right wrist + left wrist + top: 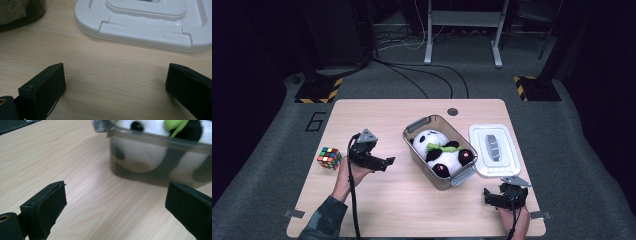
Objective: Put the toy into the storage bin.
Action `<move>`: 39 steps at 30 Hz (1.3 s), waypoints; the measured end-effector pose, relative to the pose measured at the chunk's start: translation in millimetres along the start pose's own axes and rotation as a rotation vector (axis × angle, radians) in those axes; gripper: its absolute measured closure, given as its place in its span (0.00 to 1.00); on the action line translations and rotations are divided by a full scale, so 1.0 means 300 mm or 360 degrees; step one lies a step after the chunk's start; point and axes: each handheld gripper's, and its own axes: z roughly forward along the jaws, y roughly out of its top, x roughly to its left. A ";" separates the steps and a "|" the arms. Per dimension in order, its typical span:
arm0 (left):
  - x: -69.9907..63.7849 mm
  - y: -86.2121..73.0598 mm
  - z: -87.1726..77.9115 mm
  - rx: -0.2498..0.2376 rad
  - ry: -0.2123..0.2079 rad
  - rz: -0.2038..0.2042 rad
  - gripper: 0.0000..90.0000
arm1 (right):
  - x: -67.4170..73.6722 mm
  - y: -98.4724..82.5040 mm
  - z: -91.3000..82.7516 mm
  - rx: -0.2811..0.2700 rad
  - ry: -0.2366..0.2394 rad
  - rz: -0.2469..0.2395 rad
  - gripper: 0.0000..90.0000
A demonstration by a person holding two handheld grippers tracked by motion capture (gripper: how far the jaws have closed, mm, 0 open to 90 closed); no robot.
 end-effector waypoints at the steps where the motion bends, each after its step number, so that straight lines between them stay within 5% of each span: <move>1: 0.011 -0.018 -0.002 -0.0006 0.0015 -0.0016 0.04 | 0.000 0.000 0.000 0.0000 0.0000 -0.0001 0.02; 13: 0.118 -0.137 -0.017 -0.0027 0.0204 -0.0205 0.00 | 0.000 0.000 0.000 0.0000 0.0000 -0.0001 0.02; 39: 0.328 -0.219 -0.155 -0.0080 0.0421 -0.0375 0.00 | 0.000 0.000 0.000 0.0000 0.0000 -0.0001 0.02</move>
